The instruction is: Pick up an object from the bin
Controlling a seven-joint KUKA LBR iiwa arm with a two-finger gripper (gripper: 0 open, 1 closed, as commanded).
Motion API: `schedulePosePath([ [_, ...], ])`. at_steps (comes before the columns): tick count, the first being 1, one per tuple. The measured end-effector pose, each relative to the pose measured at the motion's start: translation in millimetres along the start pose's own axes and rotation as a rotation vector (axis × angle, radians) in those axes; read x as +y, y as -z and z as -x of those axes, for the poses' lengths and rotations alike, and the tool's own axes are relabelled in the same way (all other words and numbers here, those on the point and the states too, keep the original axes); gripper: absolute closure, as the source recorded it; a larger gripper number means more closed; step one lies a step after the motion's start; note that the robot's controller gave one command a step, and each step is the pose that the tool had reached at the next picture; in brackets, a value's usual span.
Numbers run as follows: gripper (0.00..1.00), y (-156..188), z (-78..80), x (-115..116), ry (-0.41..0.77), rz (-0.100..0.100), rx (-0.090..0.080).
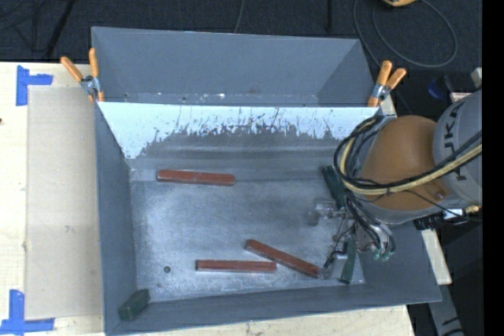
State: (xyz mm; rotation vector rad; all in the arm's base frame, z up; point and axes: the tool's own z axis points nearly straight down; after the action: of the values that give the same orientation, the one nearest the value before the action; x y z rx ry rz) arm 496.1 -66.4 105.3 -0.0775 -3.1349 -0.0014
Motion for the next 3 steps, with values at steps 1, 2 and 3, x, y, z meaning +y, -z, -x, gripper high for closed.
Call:
schedulePosePath([
  [1, 0.0, -11, -3.8, 1, 0.119, 0.0, -0.003],
  [2, 1.0, -33, -9.9, 33, -0.162, 0.0, -0.002],
  [3, 1.0, -33, -9.8, 33, -0.162, 0.0, -0.002],
])
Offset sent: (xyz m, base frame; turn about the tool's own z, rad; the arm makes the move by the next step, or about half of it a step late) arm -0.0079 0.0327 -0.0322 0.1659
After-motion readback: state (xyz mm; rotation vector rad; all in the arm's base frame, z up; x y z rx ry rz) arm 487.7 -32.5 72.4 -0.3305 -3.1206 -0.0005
